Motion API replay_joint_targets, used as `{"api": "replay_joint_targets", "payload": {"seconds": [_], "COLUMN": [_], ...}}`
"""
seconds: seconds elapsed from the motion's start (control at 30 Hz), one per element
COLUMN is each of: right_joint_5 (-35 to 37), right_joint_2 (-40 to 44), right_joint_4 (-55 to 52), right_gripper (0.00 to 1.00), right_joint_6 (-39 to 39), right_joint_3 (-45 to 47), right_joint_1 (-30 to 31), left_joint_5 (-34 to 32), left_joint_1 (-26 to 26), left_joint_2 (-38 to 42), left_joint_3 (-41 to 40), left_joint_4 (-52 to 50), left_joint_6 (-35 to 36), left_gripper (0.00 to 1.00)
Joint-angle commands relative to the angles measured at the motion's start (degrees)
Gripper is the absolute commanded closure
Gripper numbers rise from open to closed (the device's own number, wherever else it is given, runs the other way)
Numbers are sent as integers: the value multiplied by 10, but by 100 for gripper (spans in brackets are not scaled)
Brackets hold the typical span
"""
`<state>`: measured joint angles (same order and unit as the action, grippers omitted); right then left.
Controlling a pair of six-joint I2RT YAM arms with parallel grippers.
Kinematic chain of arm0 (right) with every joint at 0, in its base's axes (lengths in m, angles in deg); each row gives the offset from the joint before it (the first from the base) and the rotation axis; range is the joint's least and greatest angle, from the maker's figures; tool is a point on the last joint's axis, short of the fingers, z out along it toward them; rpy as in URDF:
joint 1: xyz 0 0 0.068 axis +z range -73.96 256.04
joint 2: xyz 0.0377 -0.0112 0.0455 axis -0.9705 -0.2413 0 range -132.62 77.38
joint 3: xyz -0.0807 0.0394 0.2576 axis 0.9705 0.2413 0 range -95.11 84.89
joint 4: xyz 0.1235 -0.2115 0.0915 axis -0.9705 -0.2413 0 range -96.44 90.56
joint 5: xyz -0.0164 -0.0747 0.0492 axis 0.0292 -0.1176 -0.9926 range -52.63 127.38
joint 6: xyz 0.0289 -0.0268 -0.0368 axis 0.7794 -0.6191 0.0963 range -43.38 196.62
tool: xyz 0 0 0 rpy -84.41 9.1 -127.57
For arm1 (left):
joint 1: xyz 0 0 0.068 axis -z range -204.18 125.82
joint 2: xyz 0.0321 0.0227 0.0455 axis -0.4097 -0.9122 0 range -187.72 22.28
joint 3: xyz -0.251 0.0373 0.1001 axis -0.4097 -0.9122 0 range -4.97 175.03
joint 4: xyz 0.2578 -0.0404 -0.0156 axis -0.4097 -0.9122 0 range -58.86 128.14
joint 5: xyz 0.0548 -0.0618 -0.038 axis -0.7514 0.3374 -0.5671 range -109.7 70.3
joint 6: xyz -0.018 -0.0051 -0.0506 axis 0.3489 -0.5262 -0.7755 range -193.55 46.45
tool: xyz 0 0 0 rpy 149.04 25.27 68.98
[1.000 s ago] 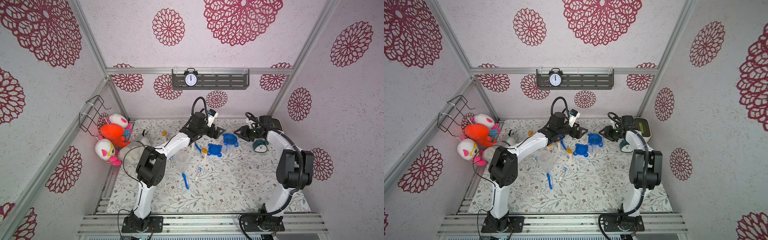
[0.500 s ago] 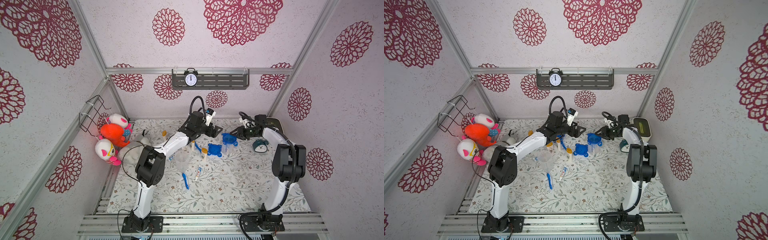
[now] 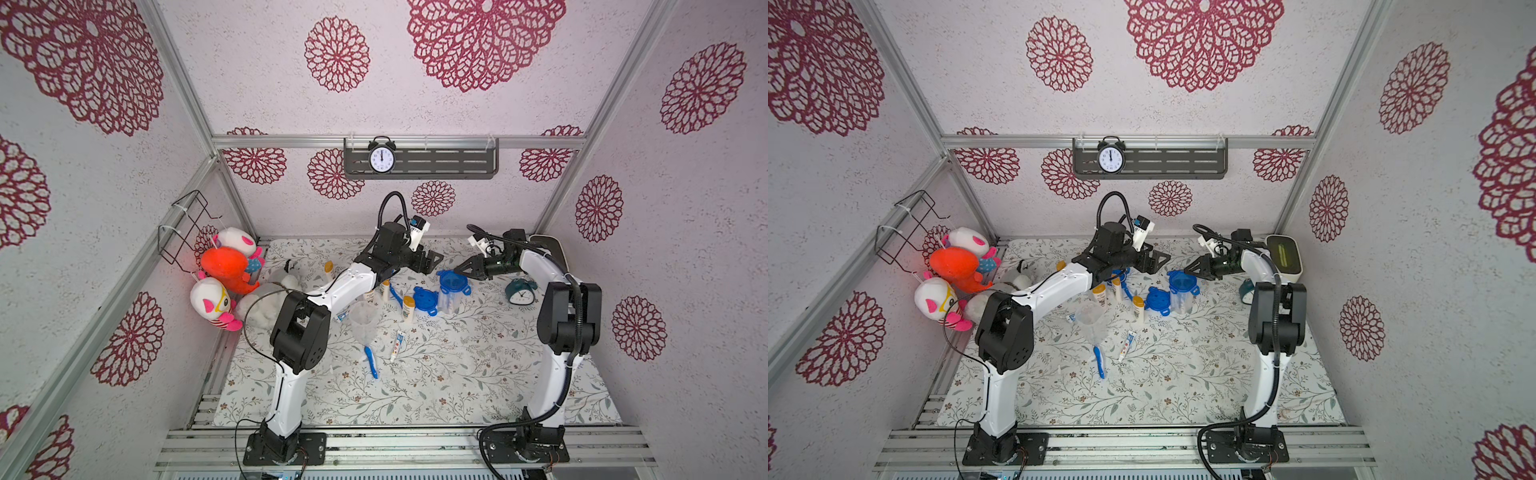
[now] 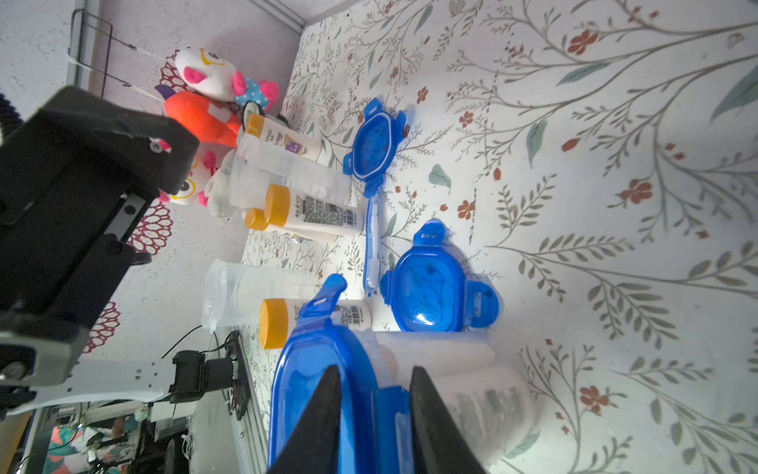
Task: Pack away toiletry kits
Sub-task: Adjust the container at the center of the board.
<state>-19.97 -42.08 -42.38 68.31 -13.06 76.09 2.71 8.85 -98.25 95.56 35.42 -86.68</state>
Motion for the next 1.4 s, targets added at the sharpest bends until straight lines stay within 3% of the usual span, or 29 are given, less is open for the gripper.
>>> {"api": "replay_joint_targets", "payload": {"seconds": [0.0, 0.2, 0.33, 0.43, 0.63, 0.77, 0.93, 1.13, 1.2, 1.37], "right_joint_5": [30, 48, 74, 108, 211, 266, 291, 278, 263, 234], "right_joint_2": [-4, -15, 45, 101, 224, 330, 424, 459, 451, 422], "right_joint_4": [-77, -111, -16, 62, 161, 227, 254, 255, 262, 315], "right_gripper": [71, 67, 34, 25, 27, 37, 57, 61, 56, 55], "right_joint_6": [-66, -101, -13, 80, 256, 367, 454, 504, 509, 535], "right_joint_3": [12, -14, -4, 6, 110, 241, 353, 420, 425, 440], "right_joint_1": [22, 44, 42, 34, 25, 30, 39, 39, 40, 41], "left_joint_5": [3, 12, 13, 28, 57, 63, 54, 23, 21, 20], "left_joint_1": [-5, -4, -4, -5, -6, -4, 3, 16, 18, 24], "left_joint_2": [12, 18, 28, 34, 39, 39, 44, 46, 41, 30], "left_joint_3": [-2, -8, -21, -36, -61, -59, -56, -53, -48, -40], "left_joint_4": [-1, -8, -10, -8, -3, -34, -85, -108, -106, -104], "left_joint_6": [2, 14, 16, 17, 16, 23, 24, 23, 13, 2], "left_gripper": [13, 12, 12, 10, 9, 20, 23, 29, 31, 36]}}
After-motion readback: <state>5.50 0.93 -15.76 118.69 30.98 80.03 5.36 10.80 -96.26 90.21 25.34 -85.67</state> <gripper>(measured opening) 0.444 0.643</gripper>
